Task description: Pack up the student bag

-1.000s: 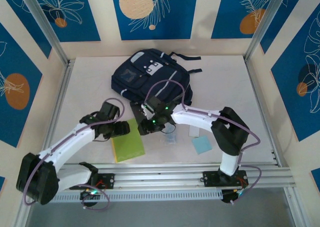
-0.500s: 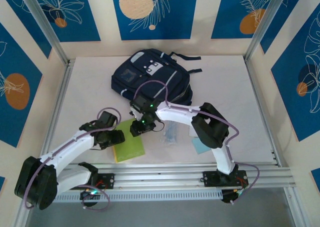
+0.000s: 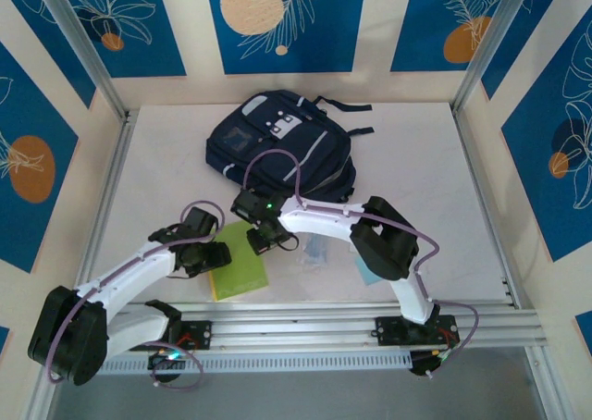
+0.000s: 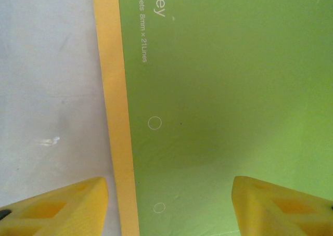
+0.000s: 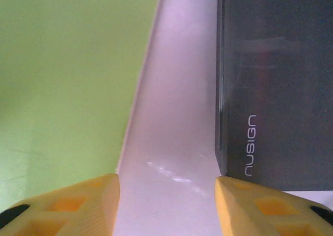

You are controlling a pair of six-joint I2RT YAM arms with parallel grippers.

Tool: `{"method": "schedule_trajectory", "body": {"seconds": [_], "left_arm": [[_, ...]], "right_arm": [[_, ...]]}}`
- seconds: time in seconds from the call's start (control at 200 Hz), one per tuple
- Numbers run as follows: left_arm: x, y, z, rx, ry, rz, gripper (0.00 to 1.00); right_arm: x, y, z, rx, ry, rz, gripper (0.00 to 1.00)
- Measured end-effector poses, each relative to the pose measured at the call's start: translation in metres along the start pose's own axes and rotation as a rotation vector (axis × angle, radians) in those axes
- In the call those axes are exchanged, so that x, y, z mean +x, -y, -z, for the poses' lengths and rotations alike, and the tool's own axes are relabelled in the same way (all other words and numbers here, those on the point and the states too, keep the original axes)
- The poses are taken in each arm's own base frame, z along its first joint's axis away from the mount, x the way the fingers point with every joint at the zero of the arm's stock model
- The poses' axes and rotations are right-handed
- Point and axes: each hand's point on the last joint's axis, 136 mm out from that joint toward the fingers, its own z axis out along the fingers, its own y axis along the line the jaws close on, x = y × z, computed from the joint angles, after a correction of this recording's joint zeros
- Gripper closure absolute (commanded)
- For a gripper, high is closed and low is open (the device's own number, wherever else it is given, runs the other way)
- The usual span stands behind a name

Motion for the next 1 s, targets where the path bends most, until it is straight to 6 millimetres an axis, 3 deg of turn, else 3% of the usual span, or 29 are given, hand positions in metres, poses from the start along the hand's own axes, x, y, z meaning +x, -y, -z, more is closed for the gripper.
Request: {"method": "schedule_trajectory", "body": {"seconds": [0.09, 0.325, 0.455, 0.625, 0.745, 1.0], "left_arm": [[0.000, 0.000, 0.000, -0.001, -0.001, -0.003, 0.36], [0.002, -0.001, -0.003, -0.006, -0.016, -0.019, 0.42], [0.002, 0.000, -0.003, -0.005, -0.017, -0.024, 0.46], [0.002, 0.002, -0.005, 0.007, -0.014, -0.025, 0.49], [0.002, 0.001, -0.007, 0.003, -0.019, -0.024, 0.50], [0.001, 0.003, -0.009, 0.014, -0.016, -0.021, 0.53]], "right_arm": [[0.003, -0.002, 0.001, -0.016, -0.007, 0.009, 0.46], [0.012, -0.027, 0.004, -0.163, -0.056, 0.016, 0.46], [0.010, -0.031, 0.002, -0.206, -0.067, 0.001, 0.46], [0.009, -0.025, -0.019, -0.222, -0.110, -0.032, 0.47], [0.002, -0.032, -0.016, -0.264, -0.106, -0.028, 0.48], [0.005, -0.047, -0.014, -0.309, -0.111, 0.018, 0.51]]}}
